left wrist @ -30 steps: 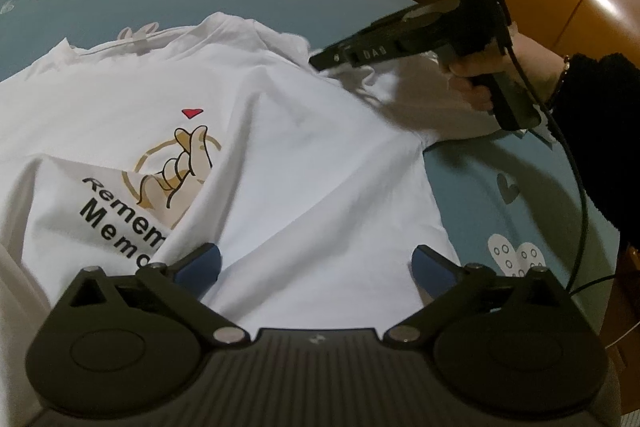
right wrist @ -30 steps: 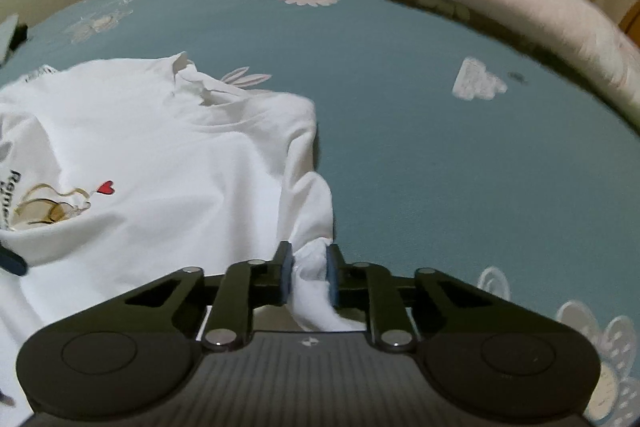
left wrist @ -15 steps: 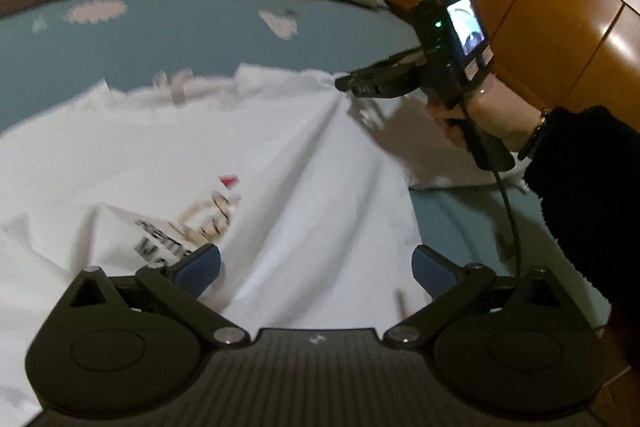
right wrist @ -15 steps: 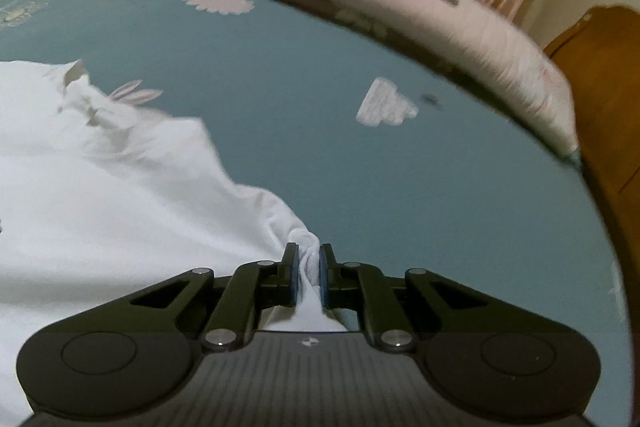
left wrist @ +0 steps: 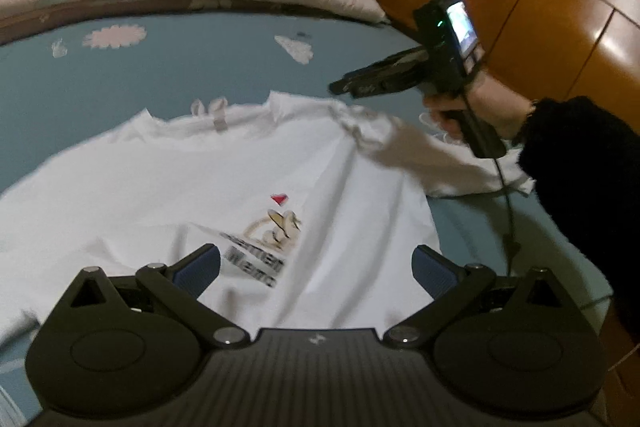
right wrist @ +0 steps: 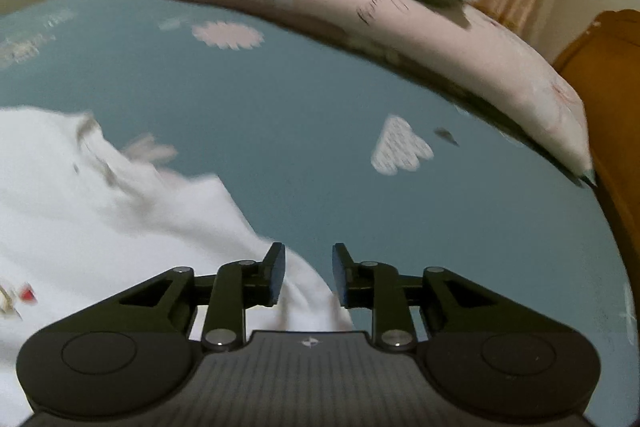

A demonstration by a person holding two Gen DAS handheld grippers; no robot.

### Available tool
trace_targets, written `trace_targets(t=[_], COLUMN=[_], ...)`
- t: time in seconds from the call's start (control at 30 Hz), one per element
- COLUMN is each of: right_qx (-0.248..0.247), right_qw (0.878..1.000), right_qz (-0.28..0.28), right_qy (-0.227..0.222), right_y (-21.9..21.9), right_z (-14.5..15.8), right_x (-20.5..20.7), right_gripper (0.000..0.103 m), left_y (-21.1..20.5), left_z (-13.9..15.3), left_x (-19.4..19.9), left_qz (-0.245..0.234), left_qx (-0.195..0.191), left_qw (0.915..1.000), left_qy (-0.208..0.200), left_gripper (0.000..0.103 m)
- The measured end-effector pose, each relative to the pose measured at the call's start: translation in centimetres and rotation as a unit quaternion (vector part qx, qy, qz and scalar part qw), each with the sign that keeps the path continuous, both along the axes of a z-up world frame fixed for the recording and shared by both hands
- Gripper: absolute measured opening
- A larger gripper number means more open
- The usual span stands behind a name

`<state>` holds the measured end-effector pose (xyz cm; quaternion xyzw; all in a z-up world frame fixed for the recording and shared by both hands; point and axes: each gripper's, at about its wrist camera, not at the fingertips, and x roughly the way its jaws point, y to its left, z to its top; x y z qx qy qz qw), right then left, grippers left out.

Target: Fold clothes

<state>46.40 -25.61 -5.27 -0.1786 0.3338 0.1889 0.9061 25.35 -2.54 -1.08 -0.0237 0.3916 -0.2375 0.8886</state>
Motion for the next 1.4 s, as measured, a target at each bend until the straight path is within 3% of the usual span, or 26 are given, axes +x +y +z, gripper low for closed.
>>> trace_targets(t=[0.13,0.23,0.27,0.3,0.33,0.4,0.57,0.67,0.73,0.8,0.87,0.93,1.0,1.07,1.2,1.27,1.3,1.37,1.4], right_qx=[0.017,0.031,0.040,0.055,0.066,0.081,0.072,0.058,0.060,0.066,0.071,0.071,0.047,0.035,0.047,0.037,0.027,0.027,0.026], right_qw=[0.999,0.999,0.998,0.997,0.996,0.995,0.990,0.989,0.989,0.989,0.988,0.986,0.988,0.991,0.995,0.997,0.998,0.998,0.999], right_qz=[0.032,0.039,0.039,0.043,0.047,0.055,0.103,0.127,0.128,0.125,0.124,0.136,0.136,0.127,0.090,0.072,0.060,0.048,0.042], right_qy=[0.007,0.017,0.017,0.022,0.028,0.035,0.060,0.051,0.051,0.054,0.060,0.065,0.052,0.031,-0.006,-0.005,0.003,0.000,0.000], right_y=[1.4,1.8,1.8,1.7,1.7,1.5,1.4,1.3,1.0,0.9,0.8,1.0,1.7,2.2,2.7,3.2,3.5,3.7,3.6], right_z=[0.0,-0.3,-0.4,-0.5,-0.6,-1.1,-3.0,-3.9,-4.0,-4.1,-4.1,-3.8,-3.6,-3.3,-2.6,-3.3,-3.9,-4.5,-4.3], right_x=[1.3,2.8,3.1,3.5,3.8,4.4,4.2,3.0,3.0,3.2,3.2,2.9,2.4,1.9,2.7,3.6,4.0,4.0,3.8], right_gripper=[0.030,0.030,0.030,0.030,0.030,0.032,0.037,0.042,0.051,0.051,0.044,0.018,0.006,0.005,0.004,0.005,0.007,0.010,0.018], left_y=[3.9,7.1,8.2,9.1,9.9,11.1,12.5,11.7,11.2,10.5,10.6,10.5,9.7,8.8,8.4,8.7,8.8,9.0,9.2], left_z=[2.0,2.3,1.9,1.2,0.6,-1.5,-5.8,-7.9,-8.9,-9.7,-9.3,-8.9,-8.6,-8.3,-7.8,-7.6,-7.5,-7.2,-7.1], left_x=[2.2,5.9,7.5,9.3,11.1,14.7,19.9,21.5,22.0,22.5,22.5,22.1,21.5,21.0,22.2,21.8,21.5,21.1,20.9], left_qz=[0.002,0.021,0.033,0.038,0.042,0.044,0.030,0.019,0.013,0.003,-0.006,-0.021,-0.021,-0.010,0.050,0.053,0.055,0.059,0.061], left_qx=[0.013,0.047,0.063,0.077,0.091,0.104,0.062,0.099,0.119,0.133,0.117,0.107,0.128,0.154,0.155,0.158,0.160,0.164,0.165], left_qw=[0.9994,0.9962,0.9944,0.9931,0.9915,0.9913,0.9970,0.9936,0.9913,0.9897,0.9925,0.9938,0.9908,0.9864,0.9829,0.9819,0.9814,0.9805,0.9799], left_qy=[-0.032,-0.070,-0.077,-0.080,-0.083,-0.067,-0.037,-0.052,-0.055,-0.054,-0.035,-0.024,-0.037,-0.057,-0.087,-0.089,-0.090,-0.092,-0.093], left_gripper=[0.101,0.100,0.099,0.093,0.079,0.071,0.070,0.070,0.070,0.073,0.060,0.016,0.003,0.002,0.002,0.004,0.010,0.010,0.015])
